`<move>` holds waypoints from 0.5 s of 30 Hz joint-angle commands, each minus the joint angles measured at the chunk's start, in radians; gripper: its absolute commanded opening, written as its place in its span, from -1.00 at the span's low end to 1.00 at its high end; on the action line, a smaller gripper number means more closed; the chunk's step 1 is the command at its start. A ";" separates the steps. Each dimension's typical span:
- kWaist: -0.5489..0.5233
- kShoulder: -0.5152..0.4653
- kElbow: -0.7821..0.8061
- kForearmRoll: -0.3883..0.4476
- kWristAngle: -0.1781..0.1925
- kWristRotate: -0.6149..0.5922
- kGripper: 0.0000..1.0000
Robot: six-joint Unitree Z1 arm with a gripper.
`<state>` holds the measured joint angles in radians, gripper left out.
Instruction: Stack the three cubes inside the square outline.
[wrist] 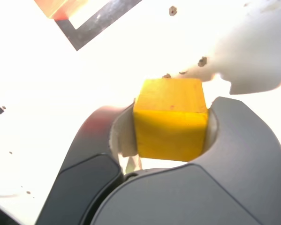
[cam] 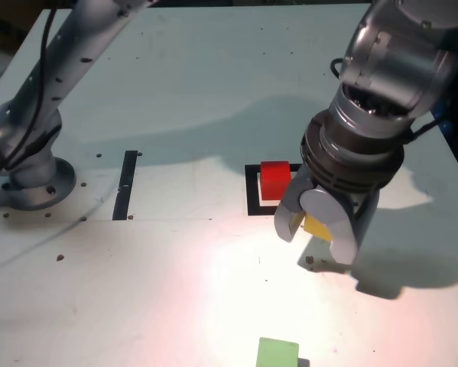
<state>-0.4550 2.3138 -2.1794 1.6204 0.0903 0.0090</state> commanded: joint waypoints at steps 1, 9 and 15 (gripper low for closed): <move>0.026 -0.064 0.065 0.010 0.001 -0.042 -0.41; 0.116 -0.199 0.190 -0.002 -0.037 -0.093 -0.37; 0.180 -0.239 0.257 -0.018 -0.067 -0.072 -0.37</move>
<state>-0.2846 2.0899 -1.9294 1.5977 0.0270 -0.0684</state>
